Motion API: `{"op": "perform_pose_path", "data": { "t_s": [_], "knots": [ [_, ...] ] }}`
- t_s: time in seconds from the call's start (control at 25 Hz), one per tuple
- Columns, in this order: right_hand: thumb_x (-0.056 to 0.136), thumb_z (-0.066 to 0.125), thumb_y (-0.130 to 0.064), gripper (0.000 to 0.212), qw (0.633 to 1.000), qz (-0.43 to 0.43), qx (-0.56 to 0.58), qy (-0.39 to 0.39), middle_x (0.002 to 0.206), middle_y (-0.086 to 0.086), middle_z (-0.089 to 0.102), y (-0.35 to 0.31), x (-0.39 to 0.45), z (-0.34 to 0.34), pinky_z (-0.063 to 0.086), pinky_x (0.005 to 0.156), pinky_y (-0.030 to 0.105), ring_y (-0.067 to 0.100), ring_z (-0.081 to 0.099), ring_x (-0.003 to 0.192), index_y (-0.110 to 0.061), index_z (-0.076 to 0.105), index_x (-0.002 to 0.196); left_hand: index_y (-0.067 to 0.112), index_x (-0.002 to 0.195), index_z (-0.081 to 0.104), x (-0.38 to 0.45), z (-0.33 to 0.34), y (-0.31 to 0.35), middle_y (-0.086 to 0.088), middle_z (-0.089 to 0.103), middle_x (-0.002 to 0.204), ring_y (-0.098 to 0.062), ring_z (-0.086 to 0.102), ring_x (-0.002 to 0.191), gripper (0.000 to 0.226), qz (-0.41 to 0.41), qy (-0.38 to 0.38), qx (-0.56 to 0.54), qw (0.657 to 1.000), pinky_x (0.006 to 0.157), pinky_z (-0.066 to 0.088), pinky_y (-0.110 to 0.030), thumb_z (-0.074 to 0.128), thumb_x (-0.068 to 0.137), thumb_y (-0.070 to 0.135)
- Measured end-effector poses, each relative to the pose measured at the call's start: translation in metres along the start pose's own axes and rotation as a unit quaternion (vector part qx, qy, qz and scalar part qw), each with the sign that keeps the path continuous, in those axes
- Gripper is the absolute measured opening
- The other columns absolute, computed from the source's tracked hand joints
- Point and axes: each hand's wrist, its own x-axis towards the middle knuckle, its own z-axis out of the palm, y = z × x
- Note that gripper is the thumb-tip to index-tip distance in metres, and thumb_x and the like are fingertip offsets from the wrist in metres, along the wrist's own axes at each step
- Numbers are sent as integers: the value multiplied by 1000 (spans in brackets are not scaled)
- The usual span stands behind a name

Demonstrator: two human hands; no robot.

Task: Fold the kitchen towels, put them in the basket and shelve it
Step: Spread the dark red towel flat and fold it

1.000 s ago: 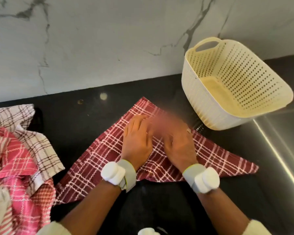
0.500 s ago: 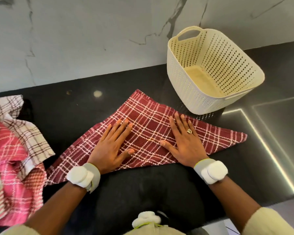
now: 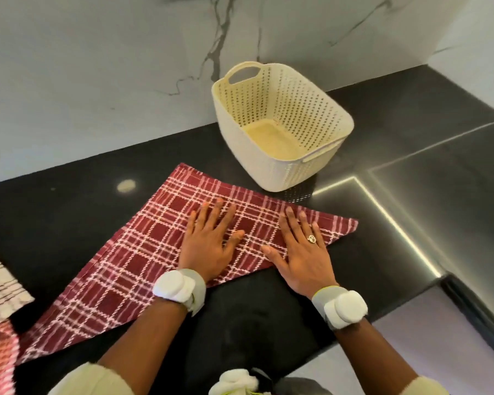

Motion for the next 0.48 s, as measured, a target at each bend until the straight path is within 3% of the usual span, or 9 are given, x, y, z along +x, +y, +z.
{"op": "perform_pose_path", "data": {
  "t_s": [0.16, 0.24, 0.36, 0.44, 0.48],
  "knots": [
    [88, 16, -77, 82, 992, 118, 38, 27, 160, -4, -16, 55, -19, -9, -13, 119, 39, 15, -22, 145, -32, -6, 153, 45, 148, -11, 0, 0, -1, 9, -14, 159, -18, -20, 145, 71, 31, 1, -19, 999, 118, -14, -42, 0, 85, 77],
    [89, 42, -67, 79, 976, 160, 129, 66, 161, 2, -13, 50, -25, -14, -8, 118, 39, 20, -20, 146, -32, 11, 153, 46, 147, -11, -3, -3, 1, 9, -16, 159, -17, -24, 144, 74, 50, 3, -38, 998, 117, -18, -41, 0, 83, 79],
    [83, 74, -29, 59, 894, 244, 331, 180, 160, 6, 8, 14, -25, -21, 16, 116, 42, 26, 8, 147, -28, 49, 137, 46, 149, -1, -19, -11, -1, 15, -14, 158, -11, -23, 145, 73, 42, 20, -123, 991, 117, -17, -37, 9, 85, 78],
    [80, 76, -12, 45, 836, 255, 430, 226, 154, 3, 20, -4, -17, -26, 38, 109, 39, 24, 33, 137, -25, 60, 120, 42, 150, 16, -31, -13, -4, 14, 2, 160, -9, -7, 148, 70, 32, 38, -209, 977, 120, -3, -37, 21, 88, 74],
    [79, 74, -6, 39, 831, 221, 449, 245, 150, 3, 24, -19, -10, -27, 44, 103, 36, 22, 42, 130, -25, 62, 112, 39, 148, 26, -43, -14, -13, 13, 14, 159, -9, 4, 148, 65, 11, 55, -252, 966, 122, 7, -39, 28, 91, 70]
  ]
}}
